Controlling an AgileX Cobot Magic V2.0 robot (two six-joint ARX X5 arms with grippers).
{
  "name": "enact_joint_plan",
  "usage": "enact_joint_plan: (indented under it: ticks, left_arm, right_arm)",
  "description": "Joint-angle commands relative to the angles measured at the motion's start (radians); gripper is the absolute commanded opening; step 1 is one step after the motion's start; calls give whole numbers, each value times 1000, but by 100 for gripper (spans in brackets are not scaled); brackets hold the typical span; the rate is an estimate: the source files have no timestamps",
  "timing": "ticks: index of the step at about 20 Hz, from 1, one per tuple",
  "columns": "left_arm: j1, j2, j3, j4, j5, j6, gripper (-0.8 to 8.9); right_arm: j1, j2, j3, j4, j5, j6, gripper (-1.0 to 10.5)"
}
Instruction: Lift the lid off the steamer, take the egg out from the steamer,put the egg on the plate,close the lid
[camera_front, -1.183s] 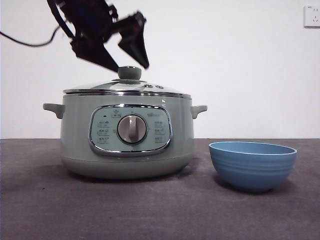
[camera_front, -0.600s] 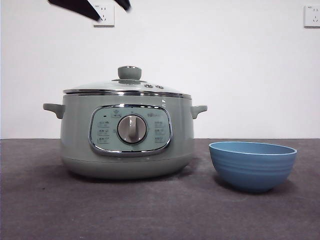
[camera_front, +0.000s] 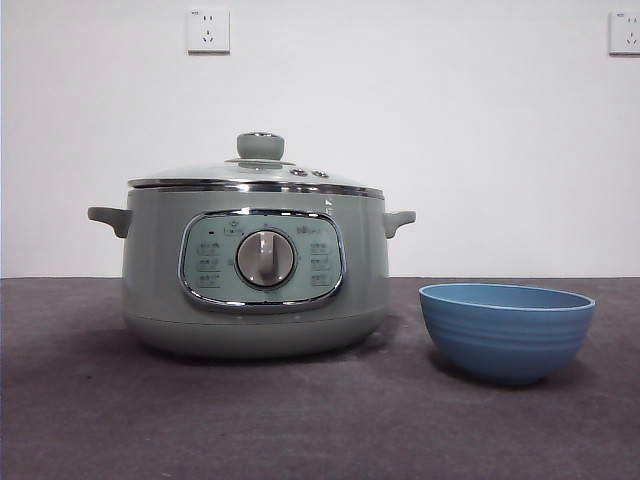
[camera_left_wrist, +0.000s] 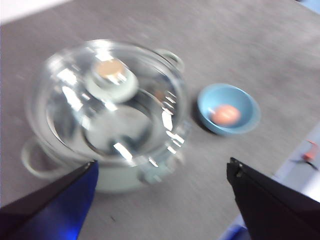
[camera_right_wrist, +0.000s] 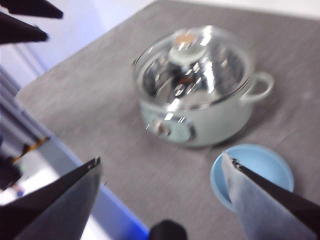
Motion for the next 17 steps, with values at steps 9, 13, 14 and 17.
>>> enact_joint_plan:
  ticks: [9, 13, 14, 17]
  left_arm:
    - [-4, -88, -5, -161, 75, -41, 438]
    - [-4, -88, -5, -184, 75, -40, 420]
    - [-4, -88, -5, -185, 75, -40, 363]
    - [-4, -88, -5, -181, 75, -40, 51]
  right_arm:
    - [2, 11, 5, -90, -70, 10, 406]
    - [2, 11, 5, -101, -70, 10, 354]
    - [2, 11, 5, -106, -70, 10, 266]
    - [2, 11, 5, -113, -69, 10, -27]
